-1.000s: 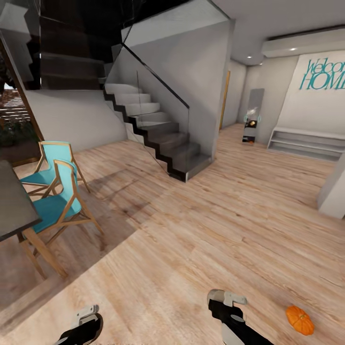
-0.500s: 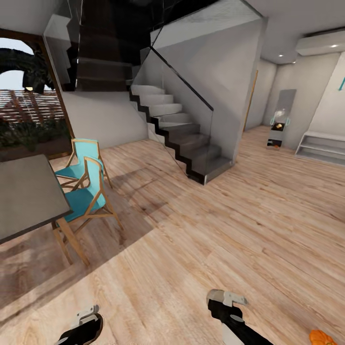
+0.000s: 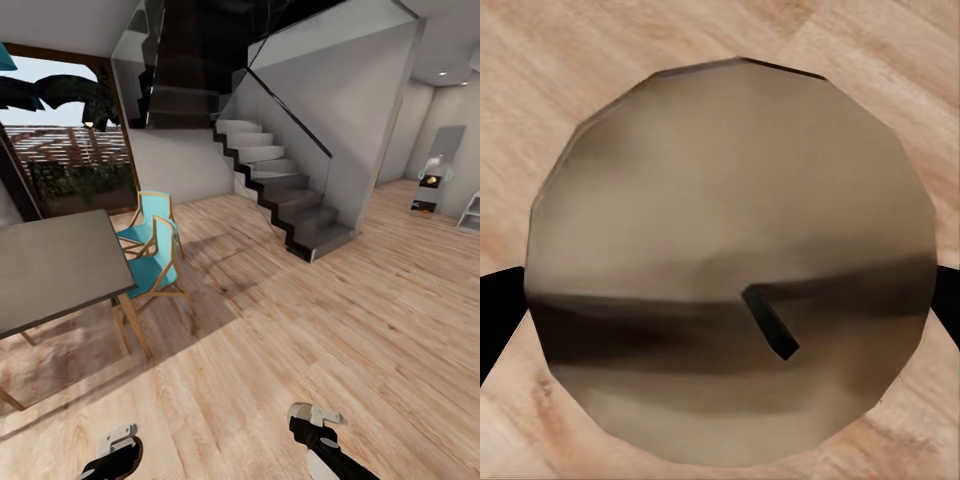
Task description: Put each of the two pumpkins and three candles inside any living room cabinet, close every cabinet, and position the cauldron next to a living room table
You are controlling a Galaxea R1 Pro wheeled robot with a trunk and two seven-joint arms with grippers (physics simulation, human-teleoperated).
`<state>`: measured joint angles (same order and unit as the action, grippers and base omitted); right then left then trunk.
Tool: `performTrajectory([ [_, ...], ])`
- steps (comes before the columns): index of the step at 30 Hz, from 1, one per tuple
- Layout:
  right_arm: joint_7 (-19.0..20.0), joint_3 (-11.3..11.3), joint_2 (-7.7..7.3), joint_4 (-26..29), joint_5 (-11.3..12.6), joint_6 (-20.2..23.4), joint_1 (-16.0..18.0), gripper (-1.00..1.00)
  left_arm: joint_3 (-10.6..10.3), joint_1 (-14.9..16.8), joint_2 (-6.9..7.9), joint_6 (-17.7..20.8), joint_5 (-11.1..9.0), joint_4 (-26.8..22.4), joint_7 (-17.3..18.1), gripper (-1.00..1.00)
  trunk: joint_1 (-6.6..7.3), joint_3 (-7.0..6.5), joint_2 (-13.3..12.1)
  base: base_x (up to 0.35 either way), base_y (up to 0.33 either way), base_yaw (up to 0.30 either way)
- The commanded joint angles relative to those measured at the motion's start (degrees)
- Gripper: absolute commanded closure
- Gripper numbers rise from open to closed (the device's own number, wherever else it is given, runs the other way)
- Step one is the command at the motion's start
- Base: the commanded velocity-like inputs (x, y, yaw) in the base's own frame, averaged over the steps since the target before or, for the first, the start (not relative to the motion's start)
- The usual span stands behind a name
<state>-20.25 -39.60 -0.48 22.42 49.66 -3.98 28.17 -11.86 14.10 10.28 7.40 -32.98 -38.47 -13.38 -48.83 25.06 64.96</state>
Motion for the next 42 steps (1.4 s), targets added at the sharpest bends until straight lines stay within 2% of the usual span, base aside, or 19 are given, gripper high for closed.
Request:
performTrajectory([
  [1, -0.3, -0.5, -0.05, 0.1, 0.5, -0.3, 0.0, 1.00, -0.4, 0.1, 0.09, 0.2, -0.3, -0.1, -0.7, 1.00, 0.22, -0.13, -0.4, 0.000, 0.000, 0.286],
  [5, -0.3, -0.5, -0.05, 0.1, 0.5, -0.3, 0.0, 1.00, -0.5, 0.1, 0.09, 0.2, -0.3, -0.1, -0.7, 1.00, 1.10, -0.84, -2.0, 0.000, 0.000, 0.286],
  [14, -0.4, -0.5, -0.05, 0.1, 0.5, -0.3, 0.0, 1.00, -0.6, 0.1, 0.09, 0.2, -0.2, -0.1, -0.7, 1.00, 1.10, -0.84, -2.0, -0.012, 0.000, 0.286],
  [25, -0.4, -0.5, -0.05, 0.1, 0.5, -0.3, 0.0, 1.00, -0.6, 0.1, 0.09, 0.2, -0.2, -0.1, -0.6, 1.00, 1.10, -0.84, -2.0, -0.257, 0.000, 0.286],
  [42, -0.4, -0.5, -0.05, 0.1, 0.5, -0.2, 0.0, 1.00, -0.6, 0.1, 0.09, 0.2, -0.3, -0.1, -0.7, 1.00, 1.10, -0.84, -2.0, -0.011, 0.000, 0.287],
])
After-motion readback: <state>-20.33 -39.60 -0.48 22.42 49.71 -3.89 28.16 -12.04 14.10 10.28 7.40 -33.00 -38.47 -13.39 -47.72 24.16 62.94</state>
